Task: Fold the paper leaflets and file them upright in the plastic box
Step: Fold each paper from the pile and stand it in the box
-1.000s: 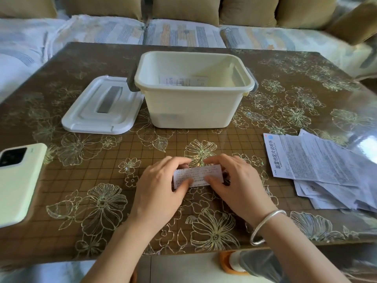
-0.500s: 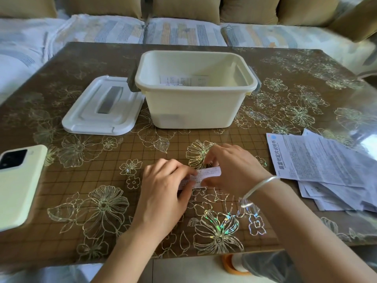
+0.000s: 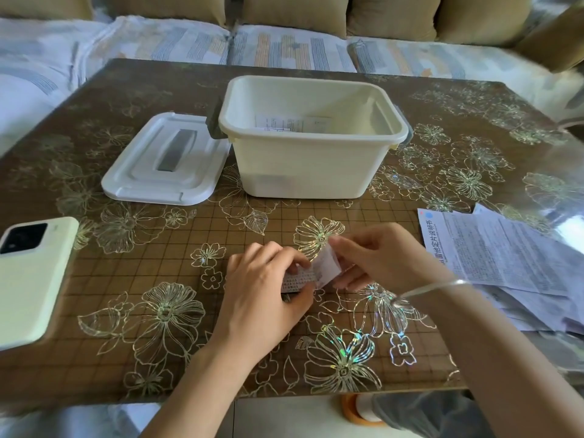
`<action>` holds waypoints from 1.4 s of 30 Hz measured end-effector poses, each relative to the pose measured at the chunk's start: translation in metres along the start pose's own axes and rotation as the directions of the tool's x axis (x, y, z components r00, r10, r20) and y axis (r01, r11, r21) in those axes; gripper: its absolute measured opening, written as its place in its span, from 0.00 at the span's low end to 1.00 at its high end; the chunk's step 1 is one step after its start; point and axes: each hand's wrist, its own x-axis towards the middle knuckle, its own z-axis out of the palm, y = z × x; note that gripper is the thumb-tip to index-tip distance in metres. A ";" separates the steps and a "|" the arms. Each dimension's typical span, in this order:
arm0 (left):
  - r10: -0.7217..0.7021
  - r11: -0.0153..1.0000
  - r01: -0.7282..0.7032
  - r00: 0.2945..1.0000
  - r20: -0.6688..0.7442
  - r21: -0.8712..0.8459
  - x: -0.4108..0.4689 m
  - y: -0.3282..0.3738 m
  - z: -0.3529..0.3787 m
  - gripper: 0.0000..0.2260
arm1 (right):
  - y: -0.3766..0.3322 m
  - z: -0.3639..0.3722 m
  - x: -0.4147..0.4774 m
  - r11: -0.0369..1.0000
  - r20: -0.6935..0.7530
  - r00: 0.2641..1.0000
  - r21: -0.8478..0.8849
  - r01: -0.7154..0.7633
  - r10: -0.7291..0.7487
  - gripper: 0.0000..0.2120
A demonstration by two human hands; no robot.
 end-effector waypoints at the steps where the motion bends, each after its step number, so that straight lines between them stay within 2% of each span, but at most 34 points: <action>1: 0.004 1.000 -0.004 1.000 0.006 0.008 0.000 0.000 0.000 0.15 | 0.004 0.003 -0.007 0.988 -0.002 1.000 0.157 -0.012 0.012 0.14; 2: 0.006 1.000 -0.006 1.000 0.012 0.015 0.000 0.000 -0.001 0.15 | 0.009 0.008 -0.015 0.974 -0.012 1.000 0.227 0.014 -0.011 0.14; 3: 0.006 1.000 -0.007 1.000 0.014 0.018 0.001 0.001 -0.001 0.16 | 0.015 0.014 -0.021 0.974 -0.040 0.997 0.214 0.076 -0.069 0.13; 5: 0.001 1.000 -0.001 1.000 0.010 0.005 0.001 0.001 -0.001 0.15 | 0.028 0.026 -0.029 0.969 -0.129 0.962 0.016 0.246 -0.242 0.11; 7: -0.019 0.999 0.019 1.000 0.000 -0.041 0.000 0.000 -0.002 0.17 | 0.039 0.033 -0.032 0.911 -0.163 0.907 -0.217 0.351 -0.389 0.11; 9: -0.042 0.992 0.042 0.999 0.004 -0.119 -0.002 -0.002 -0.003 0.25 | 0.044 0.037 -0.032 0.808 -0.140 0.844 -0.405 0.428 -0.517 0.14; 11: -0.034 0.985 0.042 0.998 0.050 -0.167 -0.004 -0.003 -0.009 0.30 | 0.048 0.041 -0.030 0.707 -0.070 0.801 -0.520 0.479 -0.594 0.18; 13: -0.028 0.979 0.050 0.993 0.113 -0.197 -0.004 -0.004 -0.019 0.28 | 0.051 0.041 -0.030 0.633 0.006 0.784 -0.587 0.505 -0.621 0.22; 15: -0.039 0.971 0.071 0.989 0.142 -0.227 -0.001 -0.009 -0.029 0.21 | 0.051 0.039 -0.031 0.583 0.048 0.775 -0.630 0.513 -0.630 0.23; 17: -0.066 0.977 0.097 0.984 0.165 -0.188 0.005 -0.013 -0.037 0.15 | 0.049 0.036 -0.033 0.559 0.069 0.775 -0.653 0.511 -0.628 0.23; 21: -0.074 0.997 0.081 0.962 0.262 -0.015 0.018 -0.012 -0.041 0.15 | 0.042 0.031 -0.024 0.566 0.094 0.771 -0.625 0.538 -0.629 0.21; 25: -0.117 0.993 0.117 0.921 0.372 0.022 0.033 -0.003 -0.045 0.17 | 0.030 0.023 -0.001 0.645 0.060 0.808 -0.569 0.511 -0.587 0.09; 29: -0.158 0.987 0.134 0.901 0.405 0.087 0.038 0.003 -0.048 0.17 | 0.016 0.025 0.020 0.637 0.115 0.852 -0.616 0.465 -0.511 0.18; 33: -0.107 0.987 0.061 0.943 0.316 0.150 0.033 0.004 -0.049 0.18 | 0.003 0.025 0.023 0.589 0.186 0.819 -0.611 0.529 -0.542 0.09; 36: -0.056 0.998 0.048 0.978 0.201 0.043 0.030 0.009 -0.056 0.12 | -0.005 0.020 0.021 0.547 0.167 0.780 -0.624 0.557 -0.603 0.05; 38: -0.034 0.999 0.038 0.989 0.144 -0.025 0.037 0.013 -0.067 0.11 | -0.015 0.012 0.021 0.541 0.143 0.756 -0.614 0.574 -0.639 0.06; 42: 0.004 0.992 -0.003 1.000 0.010 -0.122 0.070 0.019 -0.094 0.09 | -0.054 -0.012 0.033 0.500 0.074 0.660 -0.592 0.632 -0.748 0.04</action>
